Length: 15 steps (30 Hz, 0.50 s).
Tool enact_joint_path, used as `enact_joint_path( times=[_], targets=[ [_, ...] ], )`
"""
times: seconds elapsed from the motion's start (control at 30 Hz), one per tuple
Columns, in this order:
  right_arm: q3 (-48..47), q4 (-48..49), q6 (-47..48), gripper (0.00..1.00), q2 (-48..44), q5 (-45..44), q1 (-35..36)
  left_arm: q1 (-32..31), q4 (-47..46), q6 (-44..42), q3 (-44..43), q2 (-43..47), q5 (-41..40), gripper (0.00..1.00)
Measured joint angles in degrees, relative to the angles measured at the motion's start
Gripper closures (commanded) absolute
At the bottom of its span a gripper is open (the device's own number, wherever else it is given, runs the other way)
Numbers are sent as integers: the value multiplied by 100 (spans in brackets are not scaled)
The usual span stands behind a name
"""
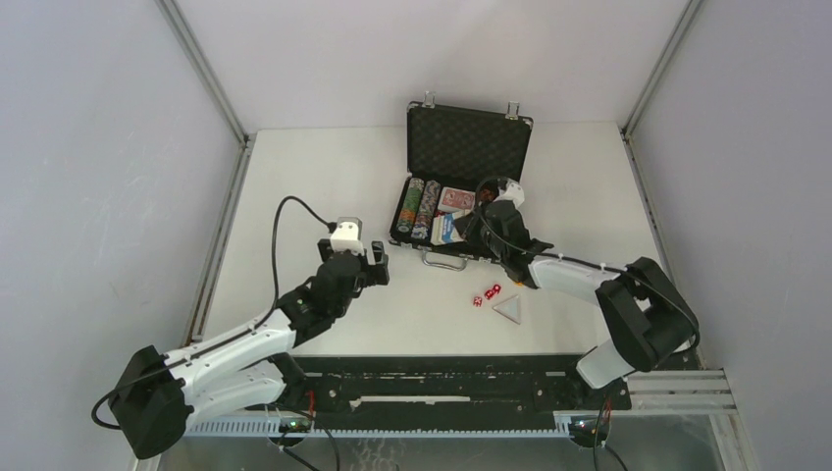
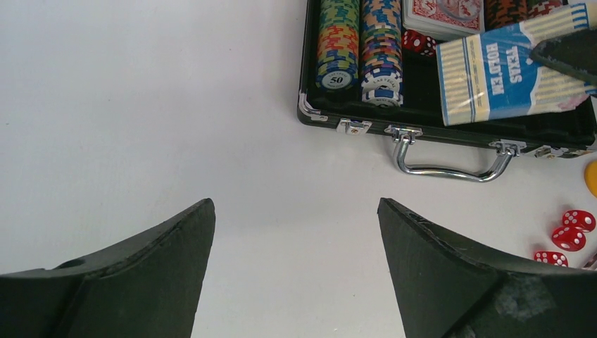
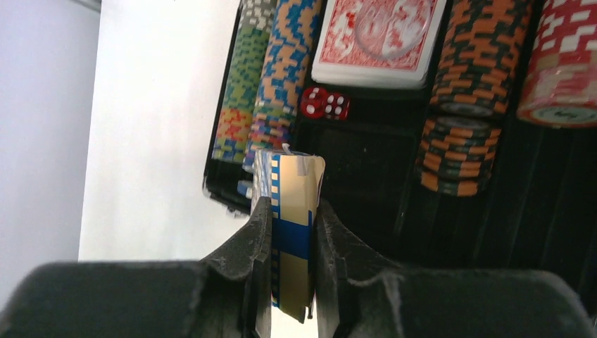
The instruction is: Pack up texas hold em set
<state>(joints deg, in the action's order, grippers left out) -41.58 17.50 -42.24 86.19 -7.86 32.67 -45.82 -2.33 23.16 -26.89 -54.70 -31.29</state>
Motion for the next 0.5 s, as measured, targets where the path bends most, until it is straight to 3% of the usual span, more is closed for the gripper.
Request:
enact_joint_path(
  times=[0.5],
  targets=[
    [-496,-151,-321,100,656,-348,-120,0,0,-2,0,-92,-7,10]
  ],
)
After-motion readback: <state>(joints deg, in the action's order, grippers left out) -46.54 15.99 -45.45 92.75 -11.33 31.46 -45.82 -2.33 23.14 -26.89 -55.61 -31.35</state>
